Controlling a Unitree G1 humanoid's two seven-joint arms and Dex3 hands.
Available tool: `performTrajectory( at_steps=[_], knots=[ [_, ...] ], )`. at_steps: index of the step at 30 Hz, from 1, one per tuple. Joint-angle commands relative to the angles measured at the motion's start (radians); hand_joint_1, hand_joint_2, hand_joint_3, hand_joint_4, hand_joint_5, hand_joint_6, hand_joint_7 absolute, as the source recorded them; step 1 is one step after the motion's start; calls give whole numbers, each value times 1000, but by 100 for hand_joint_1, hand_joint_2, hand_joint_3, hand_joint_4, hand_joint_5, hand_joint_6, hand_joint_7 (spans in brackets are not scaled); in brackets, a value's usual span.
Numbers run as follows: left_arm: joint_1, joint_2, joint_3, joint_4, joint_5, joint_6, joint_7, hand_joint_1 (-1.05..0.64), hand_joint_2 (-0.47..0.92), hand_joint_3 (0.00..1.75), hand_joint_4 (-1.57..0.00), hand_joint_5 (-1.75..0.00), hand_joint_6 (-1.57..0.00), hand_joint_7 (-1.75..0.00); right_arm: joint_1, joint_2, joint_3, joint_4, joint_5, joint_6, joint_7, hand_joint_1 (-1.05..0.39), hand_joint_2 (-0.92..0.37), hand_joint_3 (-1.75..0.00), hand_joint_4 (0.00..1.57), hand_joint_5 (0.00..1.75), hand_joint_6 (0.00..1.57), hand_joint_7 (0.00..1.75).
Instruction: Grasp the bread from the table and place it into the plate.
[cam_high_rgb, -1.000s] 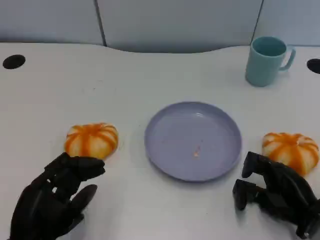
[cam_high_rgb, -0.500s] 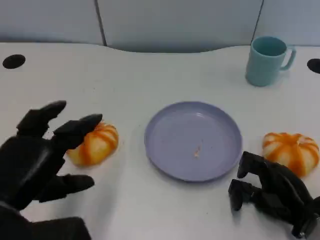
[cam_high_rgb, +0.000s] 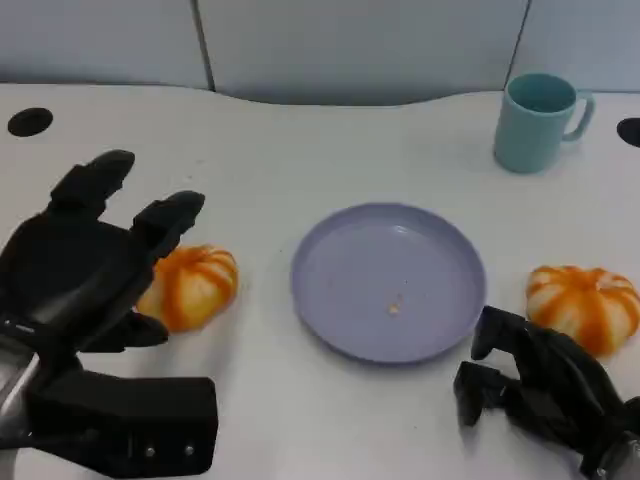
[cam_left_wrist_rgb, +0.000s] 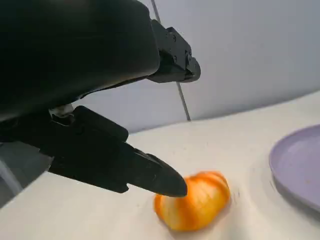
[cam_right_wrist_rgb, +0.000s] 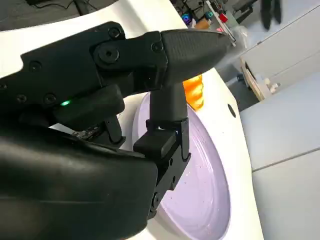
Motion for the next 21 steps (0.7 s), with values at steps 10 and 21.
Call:
performTrajectory(
  at_steps=[10,21],
  knots=[
    [-217,14,-205,385,-9,100,-14,-37,73,0,0,-7,-12,-1,42,-19,10,-16,-21,41,-20,-52,-92,-31,74,174,69,150],
    [-353,-23,-342,611,-35,166,15,-32,73,0,0,0,-12,0,56,-22,20,-42,-24,44,-29,-53,-92,-31,74,175,69,151]
  ],
)
